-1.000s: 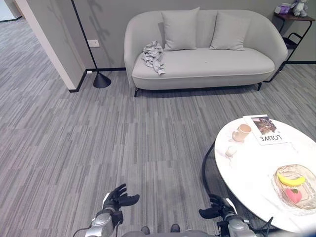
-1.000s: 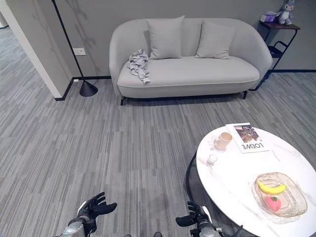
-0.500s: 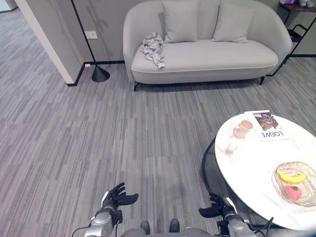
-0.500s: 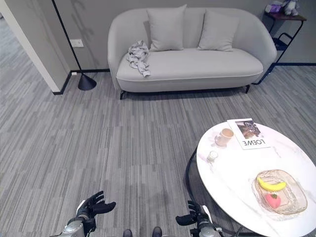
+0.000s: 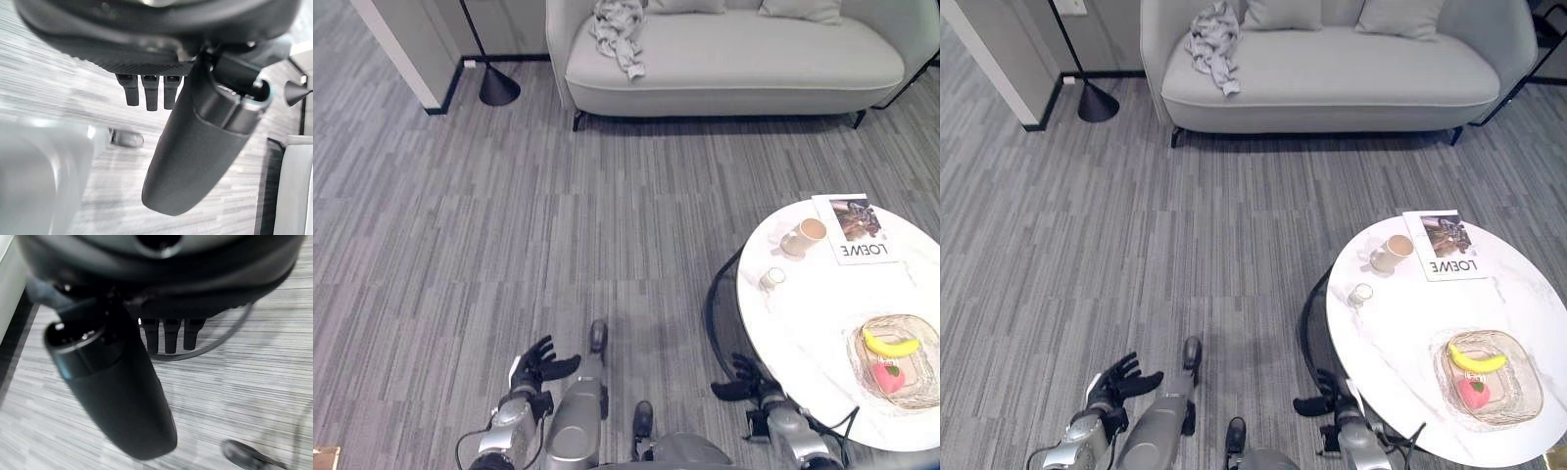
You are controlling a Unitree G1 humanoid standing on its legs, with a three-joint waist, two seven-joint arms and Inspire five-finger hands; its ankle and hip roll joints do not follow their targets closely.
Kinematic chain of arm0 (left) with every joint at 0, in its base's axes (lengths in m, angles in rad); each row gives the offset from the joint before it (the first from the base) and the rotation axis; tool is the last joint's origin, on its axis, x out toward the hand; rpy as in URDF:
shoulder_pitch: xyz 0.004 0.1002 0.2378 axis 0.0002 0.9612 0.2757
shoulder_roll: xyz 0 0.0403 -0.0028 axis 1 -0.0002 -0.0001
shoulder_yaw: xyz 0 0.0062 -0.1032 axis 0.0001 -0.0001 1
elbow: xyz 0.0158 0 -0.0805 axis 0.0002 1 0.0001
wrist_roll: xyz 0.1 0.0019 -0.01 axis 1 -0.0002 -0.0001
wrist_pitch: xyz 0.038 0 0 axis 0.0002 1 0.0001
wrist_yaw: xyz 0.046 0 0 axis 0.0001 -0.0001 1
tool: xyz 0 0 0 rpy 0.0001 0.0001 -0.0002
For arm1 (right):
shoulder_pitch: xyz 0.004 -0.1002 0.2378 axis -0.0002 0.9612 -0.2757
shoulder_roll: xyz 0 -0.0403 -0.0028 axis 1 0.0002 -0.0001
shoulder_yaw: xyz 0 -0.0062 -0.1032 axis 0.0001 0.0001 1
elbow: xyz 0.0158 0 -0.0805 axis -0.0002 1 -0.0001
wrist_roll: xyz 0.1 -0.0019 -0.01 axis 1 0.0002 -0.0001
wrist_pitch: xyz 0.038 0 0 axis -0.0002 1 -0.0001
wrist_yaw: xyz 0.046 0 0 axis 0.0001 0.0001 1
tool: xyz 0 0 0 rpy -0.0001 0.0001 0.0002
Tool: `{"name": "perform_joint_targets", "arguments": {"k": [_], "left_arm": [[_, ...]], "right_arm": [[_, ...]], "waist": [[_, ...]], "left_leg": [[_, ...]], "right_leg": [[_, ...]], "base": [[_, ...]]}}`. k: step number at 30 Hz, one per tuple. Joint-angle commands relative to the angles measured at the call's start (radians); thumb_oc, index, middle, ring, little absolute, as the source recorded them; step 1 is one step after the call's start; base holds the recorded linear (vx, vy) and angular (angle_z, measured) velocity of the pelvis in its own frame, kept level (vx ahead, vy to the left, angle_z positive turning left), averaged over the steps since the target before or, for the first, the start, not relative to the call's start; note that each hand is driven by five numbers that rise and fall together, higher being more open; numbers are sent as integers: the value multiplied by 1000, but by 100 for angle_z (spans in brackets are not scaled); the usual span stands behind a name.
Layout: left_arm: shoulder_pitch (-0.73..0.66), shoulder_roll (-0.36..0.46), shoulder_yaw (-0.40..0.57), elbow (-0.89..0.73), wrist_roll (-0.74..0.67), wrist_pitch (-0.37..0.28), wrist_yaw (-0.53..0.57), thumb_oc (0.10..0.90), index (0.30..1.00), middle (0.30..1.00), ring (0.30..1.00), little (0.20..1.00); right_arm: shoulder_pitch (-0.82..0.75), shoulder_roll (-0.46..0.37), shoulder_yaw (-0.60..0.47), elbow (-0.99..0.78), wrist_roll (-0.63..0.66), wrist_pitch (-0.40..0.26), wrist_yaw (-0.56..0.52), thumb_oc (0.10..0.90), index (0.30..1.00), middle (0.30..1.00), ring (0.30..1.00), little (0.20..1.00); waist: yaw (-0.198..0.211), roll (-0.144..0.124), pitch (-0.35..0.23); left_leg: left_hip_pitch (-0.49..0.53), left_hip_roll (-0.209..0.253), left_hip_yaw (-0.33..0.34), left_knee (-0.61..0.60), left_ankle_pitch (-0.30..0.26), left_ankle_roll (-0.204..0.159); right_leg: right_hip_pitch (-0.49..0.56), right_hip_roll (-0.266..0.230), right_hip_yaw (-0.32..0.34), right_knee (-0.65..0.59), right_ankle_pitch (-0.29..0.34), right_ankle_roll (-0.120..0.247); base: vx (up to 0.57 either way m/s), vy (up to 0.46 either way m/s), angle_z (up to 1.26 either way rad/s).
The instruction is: Hang the clothes on the sofa on the clothes rack.
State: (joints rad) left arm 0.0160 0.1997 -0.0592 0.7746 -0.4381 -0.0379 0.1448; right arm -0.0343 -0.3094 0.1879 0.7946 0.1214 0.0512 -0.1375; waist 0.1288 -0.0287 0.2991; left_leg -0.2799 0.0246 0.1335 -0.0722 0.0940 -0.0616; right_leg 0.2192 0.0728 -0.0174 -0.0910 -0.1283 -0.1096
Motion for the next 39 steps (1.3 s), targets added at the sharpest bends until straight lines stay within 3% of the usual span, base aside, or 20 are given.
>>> {"name": "perform_joint_targets", "arguments": {"k": [1, 2, 3, 7, 8, 10, 12, 13, 15, 20, 23, 24, 25, 27, 30, 32, 33, 34, 37, 39], "left_arm": [[-9, 40, 2, -117, 5, -80, -2, 800, 900, 900, 900, 900], [1, 41, 2, -129, 7, -79, -9, 800, 900, 900, 900, 900], [18, 43, -2, -157, 6, -67, -27, 800, 900, 900, 900, 900], [18, 49, -4, -182, -10, -62, -32, 800, 900, 900, 900, 900], [14, 52, -1, -204, -22, -57, -34, 800, 900, 900, 900, 900], [14, 51, -1, -204, -22, -57, -34, 800, 900, 900, 900, 900], [15, 60, 2, -231, -25, -65, -30, 800, 900, 900, 900, 900], [15, 60, 2, -231, -25, -65, -30, 800, 900, 900, 900, 900], [12, 48, 21, -227, -18, -74, -20, 800, 900, 900, 900, 900], [7, 46, 26, -223, 4, -76, -34, 800, 900, 900, 900, 900], [23, 35, 18, -221, 0, -77, -39, 800, 900, 900, 900, 900], [28, 32, 14, -218, -1, -75, -43, 800, 900, 900, 900, 900], [33, 31, 5, -230, -36, -72, -52, 800, 900, 900, 900, 900], [33, 33, -3, -239, -45, -65, -62, 800, 900, 900, 900, 900], [40, 30, 4, -241, -66, -61, -51, 800, 900, 900, 900, 900], [42, 25, 1, -251, -85, -64, -54, 800, 900, 900, 900, 900], [51, 21, -8, -279, -85, -63, -57, 800, 900, 900, 900, 900], [51, 21, -8, -279, -85, -62, -57, 800, 900, 900, 900, 900], [66, 6, -5, -297, -73, -61, -51, 800, 900, 900, 900, 900], [62, 9, -1, -288, -69, -61, -47, 800, 900, 900, 900, 900]], "right_arm": [[7, -20, -3, -77, -60, -57, -9, 800, 900, 900, 900, 900], [9, -16, -5, -76, -62, -58, -4, 800, 900, 900, 900, 900], [8, -19, -16, -88, -67, -55, 3, 800, 900, 900, 900, 900], [-7, -25, -25, -132, -68, -56, 1, 800, 900, 900, 900, 900], [-14, -28, -29, -184, -68, -57, 3, 800, 900, 900, 900, 900], [-14, -28, -29, -185, -69, -57, 3, 800, 900, 900, 900, 900], [-18, -30, -39, -255, -15, -72, 16, 800, 900, 900, 900, 900], [-17, -30, -39, -255, -15, -72, 16, 800, 900, 900, 900, 900], [-11, -24, -47, -290, 18, -82, 9, 800, 900, 900, 900, 900], [14, -20, -43, -298, -7, -73, 23, 800, 900, 900, 900, 900], [62, -34, -47, -291, -15, -77, 30, 800, 900, 900, 900, 900], [72, -45, -46, -288, -28, -76, 34, 800, 900, 900, 900, 900], [89, -61, -49, -310, -17, -77, 31, 800, 900, 900, 900, 900], [84, -68, -56, -310, -5, -80, 24, 800, 900, 900, 900, 900], [60, -92, -54, -292, -11, -69, 9, 800, 900, 900, 900, 900], [57, -94, -57, -303, -4, -66, 13, 800, 900, 900, 900, 900], [53, -97, -59, -303, 2, -73, 12, 800, 900, 900, 900, 900], [53, -96, -59, -303, 2, -73, 12, 800, 900, 900, 900, 900], [35, -94, -46, -271, -24, -76, 0, 800, 900, 900, 900, 900], [28, -90, -44, -262, -35, -74, -3, 800, 900, 900, 900, 900]], "waist": [[5, -66, -137], [11, -74, -148], [12, -84, -143], [-13, -42, -109], [-32, -7, -87], [-35, -5, -87], [-68, 21, -70], [-70, 23, -68], [-110, 4, -59], [-136, -11, -71], [-147, 2, -91], [-150, 6, -96], [-147, 4, -76], [-139, -4, -55], [-102, -23, -25], [-76, -35, -26], [-57, -38, -27], [-57, -42, -28], [-23, -25, -51], [-23, -28, -54]], "left_leg": [[8, -68, -16, -15, 113, 37], [38, -85, -25, -15, 101, 52], [111, -127, -37, -3, 58, 90], [242, -129, -53, -8, -14, 135], [328, -110, -70, -15, -65, 153], [327, -109, -72, -15, -64, 152], [425, -82, -109, -15, -128, 142], [428, -80, -111, -15, -129, 141], [545, -71, -143, -15, -228, 90], [626, -52, -170, -15, -276, 48], [646, 19, -190, 81, -215, 11], [604, 37, -200, 212, -155, -8], [484, 62, -192, 520, -11, -39], [393, 67, -188, 693, 48, -39], [228, 75, -100, 877, -3, 2], [138, 72, -52, 791, -35, 7], [110, 86, -4, 543, -60, 12], [114, 82, -1, 533, -54, 13], [84, 74, 52, -4, 25, -19], [58, 80, 105, -15, 23, -17]], "right_leg": [[162, -143, -27, 70, -37, 202], [145, -167, -17, 139, 15, 227], [92, -212, -3, 364, 218, 287], [-64, -248, -10, 712, 416, 273], [-182, -314, -109, 777, 314, 239], [-181, -312, -113, 774, 315, 237], [-291, -315, -229, 607, 153, 205], [-285, -313, -233, 603, 154, 204], [-344, -215, -248, 85, 226, 262], [-396, -183, -272, 4, 257, 286], [-327, -140, -250, 4, 275, 241], [-293, -129, -243, 4, 263, 220], [-219, -111, -243, 4, 224, 172], [-182, -103, -238, 4, 198, 143], [-79, -89, -214, 4, 116, 108], [-36, -98, -196, 4, 86, 119], [7, -111, -194, 4, 53, 137], [5, -115, -194, 4, 53, 138], [122, -110, -211, 4, -31, 171], [144, -115, -212, 4, -36, 178]], "base": [[434, 123, -57], [847, 275, -47], [606, 213, -32], [528, 247, -8], [543, 229, 13], [402, 78, 40], [587, -20, 42], [582, -177, 25], [817, -267, 49], [647, -194, 63], [646, -290, 33], [582, -359, 5], [581, -359, 10], [374, -278, 42], [457, -244, 14], [588, -54, -31], [525, 19, -68], [626, 91, -54], [614, 162, -7], [481, 138, -11]]}}
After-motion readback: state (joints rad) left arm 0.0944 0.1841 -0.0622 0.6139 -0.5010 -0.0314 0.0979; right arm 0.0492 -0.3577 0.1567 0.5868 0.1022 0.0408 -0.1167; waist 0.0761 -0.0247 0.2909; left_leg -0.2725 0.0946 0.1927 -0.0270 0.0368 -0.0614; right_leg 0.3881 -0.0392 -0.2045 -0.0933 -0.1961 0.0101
